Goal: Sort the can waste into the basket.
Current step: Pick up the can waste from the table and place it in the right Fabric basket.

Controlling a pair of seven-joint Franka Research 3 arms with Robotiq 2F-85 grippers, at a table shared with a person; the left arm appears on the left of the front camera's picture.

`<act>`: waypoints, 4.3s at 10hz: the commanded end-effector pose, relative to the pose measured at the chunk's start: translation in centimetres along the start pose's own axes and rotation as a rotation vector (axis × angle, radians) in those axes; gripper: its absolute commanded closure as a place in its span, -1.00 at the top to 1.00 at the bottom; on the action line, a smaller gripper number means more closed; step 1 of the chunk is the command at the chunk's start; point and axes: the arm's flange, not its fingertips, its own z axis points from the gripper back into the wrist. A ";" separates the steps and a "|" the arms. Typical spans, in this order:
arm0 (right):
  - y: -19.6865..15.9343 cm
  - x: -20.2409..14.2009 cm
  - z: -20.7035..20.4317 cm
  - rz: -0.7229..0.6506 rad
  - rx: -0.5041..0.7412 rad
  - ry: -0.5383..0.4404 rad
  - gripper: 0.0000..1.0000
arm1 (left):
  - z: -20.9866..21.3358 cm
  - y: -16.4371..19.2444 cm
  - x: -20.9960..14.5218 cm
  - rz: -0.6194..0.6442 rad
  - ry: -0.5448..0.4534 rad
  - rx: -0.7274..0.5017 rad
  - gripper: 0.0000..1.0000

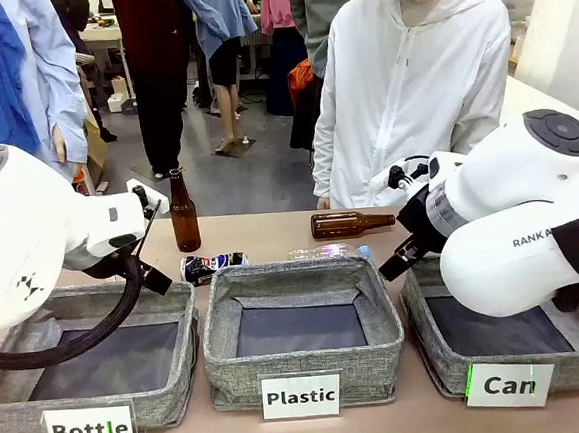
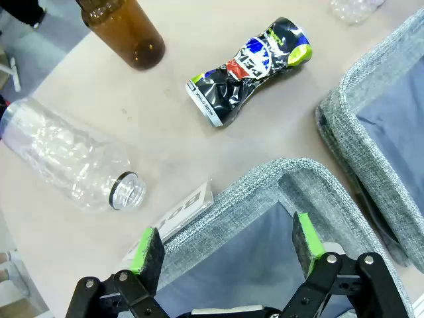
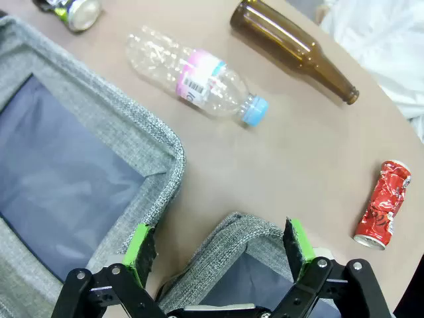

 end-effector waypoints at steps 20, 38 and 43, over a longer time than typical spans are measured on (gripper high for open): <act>-2.7 3.2 9.6 -0.228 0.079 0.074 1.00 | 10.4 0.9 3.3 0.087 0.059 -0.275 1.00; -23.7 -30.1 19.7 -1.347 0.802 -0.243 1.00 | 13.5 20.4 -15.6 0.910 -0.451 -0.822 1.00; -22.2 -25.2 19.7 -1.246 0.597 -0.123 1.00 | 13.5 20.4 -15.6 0.910 -0.451 -0.822 1.00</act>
